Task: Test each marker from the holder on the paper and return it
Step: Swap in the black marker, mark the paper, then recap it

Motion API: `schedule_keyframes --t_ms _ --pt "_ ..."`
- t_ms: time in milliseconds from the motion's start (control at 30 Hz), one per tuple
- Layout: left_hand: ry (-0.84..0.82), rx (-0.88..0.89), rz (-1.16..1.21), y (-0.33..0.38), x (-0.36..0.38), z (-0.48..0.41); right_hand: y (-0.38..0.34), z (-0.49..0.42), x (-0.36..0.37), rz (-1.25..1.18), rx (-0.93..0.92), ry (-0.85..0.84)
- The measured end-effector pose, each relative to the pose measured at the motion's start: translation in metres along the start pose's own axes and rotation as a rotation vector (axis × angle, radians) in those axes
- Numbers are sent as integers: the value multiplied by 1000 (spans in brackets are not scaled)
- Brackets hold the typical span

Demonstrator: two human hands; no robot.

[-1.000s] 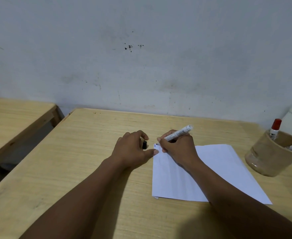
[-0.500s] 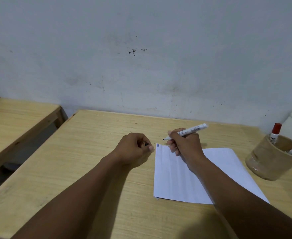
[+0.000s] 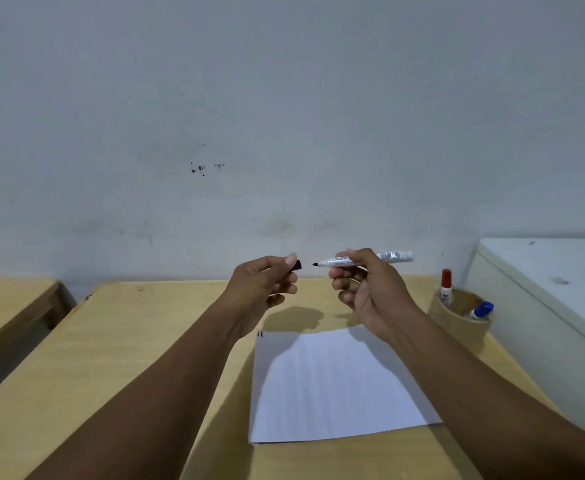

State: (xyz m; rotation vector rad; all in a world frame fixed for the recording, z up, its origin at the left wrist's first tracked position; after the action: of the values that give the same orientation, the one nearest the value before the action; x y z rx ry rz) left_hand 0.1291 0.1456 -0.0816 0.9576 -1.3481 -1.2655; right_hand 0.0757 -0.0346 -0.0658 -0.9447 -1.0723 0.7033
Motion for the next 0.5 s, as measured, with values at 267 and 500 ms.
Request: schedule_keyframes --t_ms 267,500 --pt "-151 11 -5 2 86 2 -34 13 -42 46 -127 24" --pt "-162 95 -85 17 121 4 -51 18 -65 14 -133 18"
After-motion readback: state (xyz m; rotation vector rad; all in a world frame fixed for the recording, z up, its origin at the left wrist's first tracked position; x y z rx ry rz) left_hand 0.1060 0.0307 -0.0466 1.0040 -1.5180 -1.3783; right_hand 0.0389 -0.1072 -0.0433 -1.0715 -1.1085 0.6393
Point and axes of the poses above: each hand's wrist, its own z-axis away from the middle knuckle, its own x-axis out of the palm, y = z × x, the point moved 8 cm from there along -z, towards the middle knuckle, and after that the axes turned 6 degrees about y, right-handed, at the moved point
